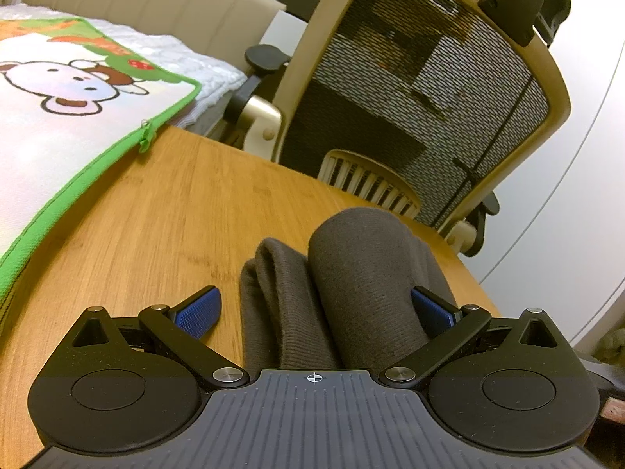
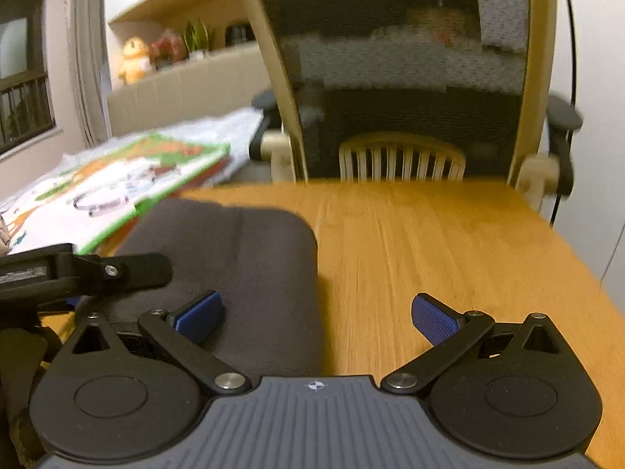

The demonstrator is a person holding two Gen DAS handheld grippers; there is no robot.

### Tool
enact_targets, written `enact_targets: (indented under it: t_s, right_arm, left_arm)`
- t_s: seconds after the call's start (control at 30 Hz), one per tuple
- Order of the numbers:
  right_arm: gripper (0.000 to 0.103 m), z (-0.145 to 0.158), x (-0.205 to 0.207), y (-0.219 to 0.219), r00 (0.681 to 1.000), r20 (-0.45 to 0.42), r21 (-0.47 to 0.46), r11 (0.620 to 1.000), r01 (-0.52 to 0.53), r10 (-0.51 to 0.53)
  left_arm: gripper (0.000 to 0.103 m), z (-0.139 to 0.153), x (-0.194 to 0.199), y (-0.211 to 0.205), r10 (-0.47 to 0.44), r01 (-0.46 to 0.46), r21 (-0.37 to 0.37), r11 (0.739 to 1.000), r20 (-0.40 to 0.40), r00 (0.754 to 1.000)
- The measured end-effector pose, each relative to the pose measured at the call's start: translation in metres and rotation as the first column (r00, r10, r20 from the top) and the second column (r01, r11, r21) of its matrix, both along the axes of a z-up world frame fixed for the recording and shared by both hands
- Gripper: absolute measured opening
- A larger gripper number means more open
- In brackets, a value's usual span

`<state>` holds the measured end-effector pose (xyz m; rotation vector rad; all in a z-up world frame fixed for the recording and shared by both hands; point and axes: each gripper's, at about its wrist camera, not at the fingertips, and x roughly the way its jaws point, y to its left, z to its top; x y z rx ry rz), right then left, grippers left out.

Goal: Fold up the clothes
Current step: 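Press the rolled pants flat with both grippers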

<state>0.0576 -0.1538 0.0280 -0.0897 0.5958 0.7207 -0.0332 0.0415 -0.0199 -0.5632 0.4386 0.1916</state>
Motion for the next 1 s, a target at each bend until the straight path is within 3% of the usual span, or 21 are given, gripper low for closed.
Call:
enact_targets:
  t_s: [0.1,0.23,0.47,0.67,1.0]
  right_arm:
    - [0.103,-0.002,0.009,0.0,0.998,-0.055,0.005,1.0,-0.004,0.004]
    - [0.103,-0.003,0.009,-0.004,0.998,-0.062,0.031,1.0,0.0,0.002]
    - [0.103,0.006,-0.014,-0.032,0.996,0.065,0.179,0.983,0.052,-0.064]
    - [0.103,0.003,-0.014,-0.052,0.997,-0.032,0.192,0.979,0.074,-0.07]
    - [0.103,-0.006,-0.029,-0.074,0.984,-0.153,0.085,0.991,0.102,-0.088]
  left_arm:
    - [0.103,0.0,0.0,0.0,0.003,-0.003,0.001,1.0,0.0,1.0]
    - [0.103,0.0,-0.004,-0.002,0.025,-0.025,-0.001,1.0,0.008,1.0]
    - [0.103,0.001,-0.032,-0.011,0.152,-0.151,-0.022,0.988,0.041,0.988]
    - [0.103,0.001,-0.07,-0.028,0.246,-0.245,-0.032,0.969,0.039,0.969]
    - [0.103,0.004,-0.097,-0.053,0.288,-0.288,0.006,0.958,-0.006,0.958]
